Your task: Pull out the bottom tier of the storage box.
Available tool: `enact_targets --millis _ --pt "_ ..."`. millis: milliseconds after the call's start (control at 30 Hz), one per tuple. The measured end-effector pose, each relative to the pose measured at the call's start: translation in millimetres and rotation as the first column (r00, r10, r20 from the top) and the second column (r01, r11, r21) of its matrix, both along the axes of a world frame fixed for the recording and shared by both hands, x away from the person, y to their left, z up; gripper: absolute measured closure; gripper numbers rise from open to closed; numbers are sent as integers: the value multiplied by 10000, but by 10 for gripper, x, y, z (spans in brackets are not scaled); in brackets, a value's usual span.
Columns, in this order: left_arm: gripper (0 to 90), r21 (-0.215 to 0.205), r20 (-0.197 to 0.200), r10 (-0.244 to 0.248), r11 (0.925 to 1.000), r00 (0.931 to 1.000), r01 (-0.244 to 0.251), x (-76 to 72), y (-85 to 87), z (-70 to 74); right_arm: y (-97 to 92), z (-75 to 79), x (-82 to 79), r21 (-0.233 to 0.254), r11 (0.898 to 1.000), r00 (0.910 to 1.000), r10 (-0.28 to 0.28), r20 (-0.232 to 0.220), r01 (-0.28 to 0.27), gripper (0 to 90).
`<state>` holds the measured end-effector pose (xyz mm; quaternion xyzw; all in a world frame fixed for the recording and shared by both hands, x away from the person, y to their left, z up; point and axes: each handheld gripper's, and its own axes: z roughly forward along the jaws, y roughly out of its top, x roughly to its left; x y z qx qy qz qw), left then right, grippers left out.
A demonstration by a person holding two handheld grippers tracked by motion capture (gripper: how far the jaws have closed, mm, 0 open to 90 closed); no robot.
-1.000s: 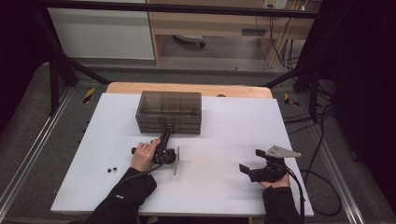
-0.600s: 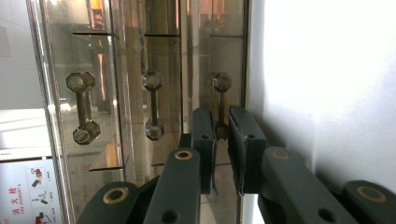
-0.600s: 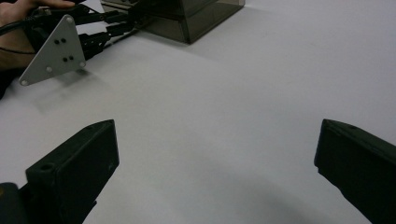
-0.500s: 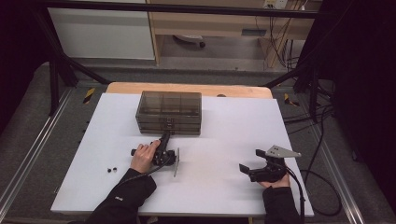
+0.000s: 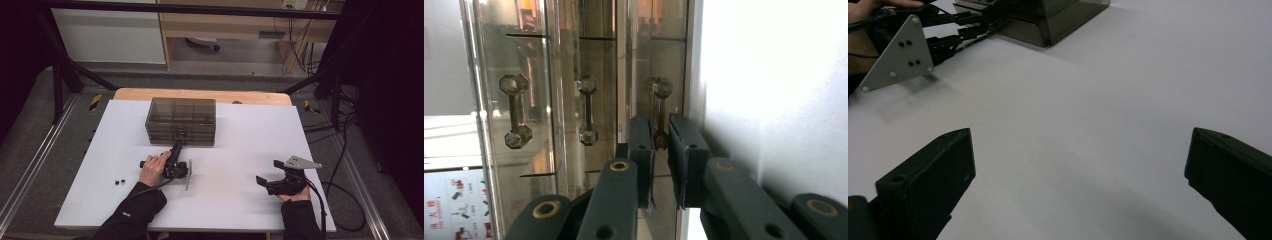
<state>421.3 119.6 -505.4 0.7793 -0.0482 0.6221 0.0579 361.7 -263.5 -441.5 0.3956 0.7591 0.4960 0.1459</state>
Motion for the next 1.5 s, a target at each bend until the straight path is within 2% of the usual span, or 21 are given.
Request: enact_targets --millis 100,233,367,533,667,733,1167,1500 --pt "794 -59 -104 -22 10000 9999 22 -5 6 19 2 -1 0 -24 10000 10000 7 -19 -7 4" --pt "721 -214 -163 -65 9998 9998 61 -15 20 64 2 -2 1 -7 10000 10000 6 5 -6 4" --pt "652 -394 -458 -16 9992 9989 -2 9 30 108 5 -1 0 -23 10000 10000 1 -20 -1 4" --pt "617 -446 -679 -4 9990 9977 -26 66 35 136 2 0 -1 -21 10000 10000 7 -11 -7 4" --pt "632 -512 -903 -48 9987 9959 2 86 45 140 0 0 -1 -10 10000 10000 4 2 -4 4" --pt "642 -407 -922 4 9992 9957 -42 90 39 142 2 -1 0 -26 10000 10000 14 -11 -14 4" --pt "687 -73 -697 95 9999 9975 -101 89 12 134 3 1 -2 -4 10000 10000 15 -5 -15 4" --pt "690 -82 -726 122 9999 9973 -128 79 7 136 2 0 -1 -11 10000 10000 19 -18 -19 4"
